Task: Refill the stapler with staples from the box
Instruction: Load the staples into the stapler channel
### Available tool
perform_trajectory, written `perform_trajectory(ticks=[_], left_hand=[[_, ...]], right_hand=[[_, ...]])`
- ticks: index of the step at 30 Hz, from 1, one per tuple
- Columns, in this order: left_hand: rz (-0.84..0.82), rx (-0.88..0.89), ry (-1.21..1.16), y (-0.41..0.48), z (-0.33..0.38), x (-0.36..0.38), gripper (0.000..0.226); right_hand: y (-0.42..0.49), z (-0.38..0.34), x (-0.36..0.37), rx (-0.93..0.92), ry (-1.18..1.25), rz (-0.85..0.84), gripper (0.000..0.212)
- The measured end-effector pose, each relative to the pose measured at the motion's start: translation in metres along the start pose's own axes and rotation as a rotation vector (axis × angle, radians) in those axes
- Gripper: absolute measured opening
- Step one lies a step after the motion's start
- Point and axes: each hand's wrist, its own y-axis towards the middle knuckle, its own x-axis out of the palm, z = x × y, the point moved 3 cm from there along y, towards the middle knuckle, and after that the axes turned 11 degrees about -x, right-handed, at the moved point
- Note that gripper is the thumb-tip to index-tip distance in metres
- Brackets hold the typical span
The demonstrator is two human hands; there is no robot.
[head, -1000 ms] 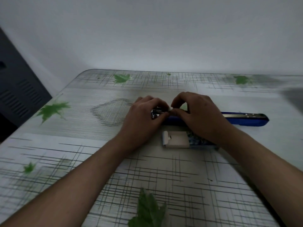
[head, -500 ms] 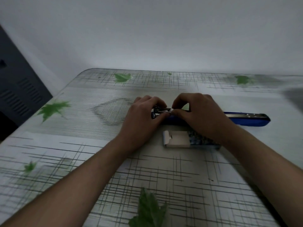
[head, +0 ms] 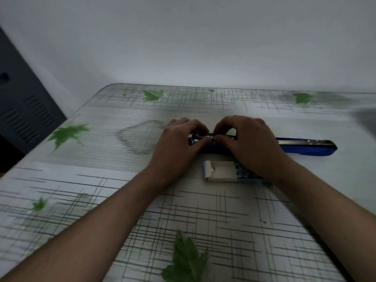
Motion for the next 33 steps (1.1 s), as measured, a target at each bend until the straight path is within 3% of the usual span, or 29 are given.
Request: perform_trajectory(ticks=[10,33], left_hand=[[-0.017,-0.020,-0.007,-0.0001,-0.0008,-0.0006,0.020],[-0.016,-0.010,0.009,-0.0001,-0.0016,0.0002,0.022]], right_hand=[[-0.0024,-0.0031,-0.0071,-0.049,-0.108,-0.010,0.018],[-0.0038,-0.0042,-0.0048,-0.105,-0.176,-0.050,0.012]])
